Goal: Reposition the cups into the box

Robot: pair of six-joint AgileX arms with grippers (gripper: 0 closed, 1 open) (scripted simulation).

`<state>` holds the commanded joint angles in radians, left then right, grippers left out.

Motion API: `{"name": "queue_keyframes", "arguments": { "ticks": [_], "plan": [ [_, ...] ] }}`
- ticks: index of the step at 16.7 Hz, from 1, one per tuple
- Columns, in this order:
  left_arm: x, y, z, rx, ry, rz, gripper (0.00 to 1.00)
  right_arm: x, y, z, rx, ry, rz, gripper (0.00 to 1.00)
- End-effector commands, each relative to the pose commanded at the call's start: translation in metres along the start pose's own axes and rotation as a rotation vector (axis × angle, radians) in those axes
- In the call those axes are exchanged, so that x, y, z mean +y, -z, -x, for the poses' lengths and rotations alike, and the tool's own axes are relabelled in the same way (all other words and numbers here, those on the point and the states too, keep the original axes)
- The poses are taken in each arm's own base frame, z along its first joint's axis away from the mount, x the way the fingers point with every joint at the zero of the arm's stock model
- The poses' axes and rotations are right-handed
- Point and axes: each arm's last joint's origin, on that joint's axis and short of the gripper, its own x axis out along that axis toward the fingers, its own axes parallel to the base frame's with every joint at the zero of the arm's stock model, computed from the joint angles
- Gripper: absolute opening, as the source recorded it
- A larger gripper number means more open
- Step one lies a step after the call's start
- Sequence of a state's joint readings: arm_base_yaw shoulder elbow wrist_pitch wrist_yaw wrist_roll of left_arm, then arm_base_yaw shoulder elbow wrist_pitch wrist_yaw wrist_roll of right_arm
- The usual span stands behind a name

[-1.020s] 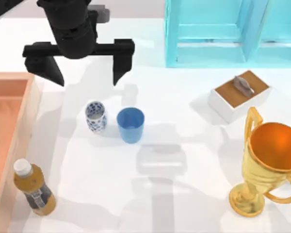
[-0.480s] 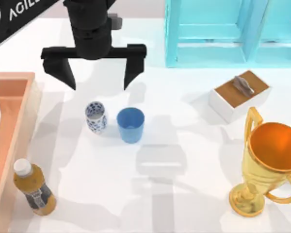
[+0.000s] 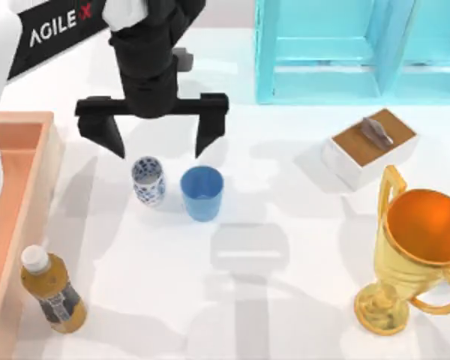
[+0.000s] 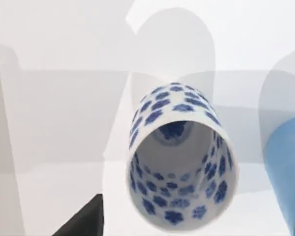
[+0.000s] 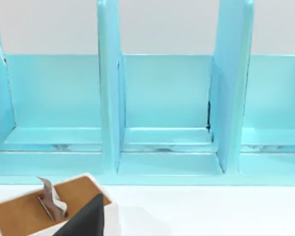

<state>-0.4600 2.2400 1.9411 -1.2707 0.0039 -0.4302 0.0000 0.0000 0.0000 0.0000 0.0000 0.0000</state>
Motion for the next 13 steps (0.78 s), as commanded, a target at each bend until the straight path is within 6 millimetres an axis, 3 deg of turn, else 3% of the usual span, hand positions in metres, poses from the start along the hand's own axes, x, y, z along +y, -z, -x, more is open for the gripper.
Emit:
{"name": "queue_keyframes", "arguments": {
  "ticks": [4, 9, 13],
  "plan": [
    [0.000, 0.003, -0.047, -0.001, 0.001, 0.000, 1.00, 0.000, 0.000, 0.000, 0.000, 0.000, 0.000, 1.00],
    [0.001, 0.004, -0.055, 0.002, -0.001, 0.000, 1.00, 0.000, 0.000, 0.000, 0.000, 0.000, 0.000, 1.00],
    [0.001, 0.004, -0.055, 0.002, -0.001, 0.000, 0.70, 0.000, 0.000, 0.000, 0.000, 0.000, 0.000, 1.00]
  ]
}}
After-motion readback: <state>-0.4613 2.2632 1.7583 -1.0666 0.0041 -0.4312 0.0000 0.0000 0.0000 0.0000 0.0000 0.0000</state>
